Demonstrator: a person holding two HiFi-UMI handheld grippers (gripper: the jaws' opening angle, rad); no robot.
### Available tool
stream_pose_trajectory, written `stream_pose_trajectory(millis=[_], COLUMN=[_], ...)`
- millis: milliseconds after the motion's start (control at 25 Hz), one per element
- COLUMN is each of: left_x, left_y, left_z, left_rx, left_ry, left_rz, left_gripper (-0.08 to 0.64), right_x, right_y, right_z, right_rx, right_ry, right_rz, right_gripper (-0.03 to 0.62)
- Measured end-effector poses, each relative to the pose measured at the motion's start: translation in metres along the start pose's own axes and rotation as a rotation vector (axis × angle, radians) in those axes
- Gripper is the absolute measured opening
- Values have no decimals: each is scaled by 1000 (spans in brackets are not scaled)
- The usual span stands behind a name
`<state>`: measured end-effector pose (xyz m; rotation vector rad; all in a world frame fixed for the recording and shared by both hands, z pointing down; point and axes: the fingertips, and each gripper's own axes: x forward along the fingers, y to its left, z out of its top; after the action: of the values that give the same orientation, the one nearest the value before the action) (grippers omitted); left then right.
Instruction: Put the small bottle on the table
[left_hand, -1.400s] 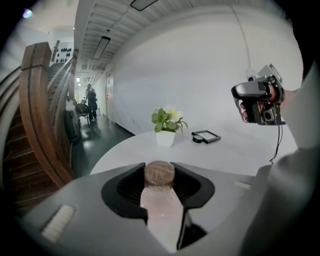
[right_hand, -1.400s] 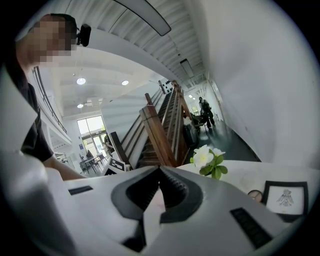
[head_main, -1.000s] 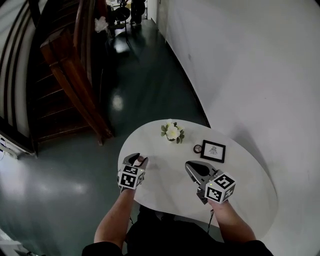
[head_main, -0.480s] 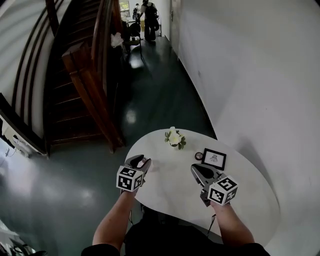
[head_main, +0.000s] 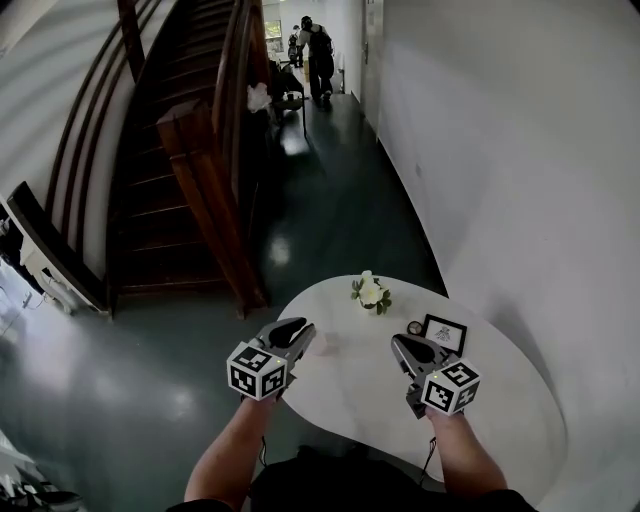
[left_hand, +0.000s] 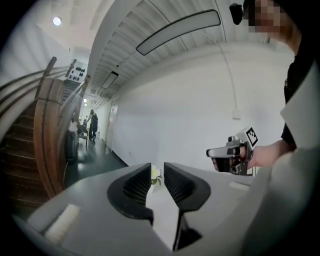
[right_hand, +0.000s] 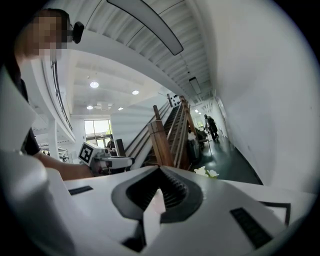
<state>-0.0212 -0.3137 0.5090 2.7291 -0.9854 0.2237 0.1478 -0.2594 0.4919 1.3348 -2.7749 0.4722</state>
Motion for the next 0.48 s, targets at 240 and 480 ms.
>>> stream_pose_trajectory(millis=[240,480], left_x=[-38,-67], left_y=[8,29], left_z=[27,25], left_rx=[-26,15], left_ry=[-66,-55], left_rz=[-10,32], left_gripper=[80,80], right_x=[27,50], right_y=[30,61], right_z=[0,3], right_rx=[0,-2], right_ry=[27,29], right_rz=[3,-9], right_gripper=[11,11])
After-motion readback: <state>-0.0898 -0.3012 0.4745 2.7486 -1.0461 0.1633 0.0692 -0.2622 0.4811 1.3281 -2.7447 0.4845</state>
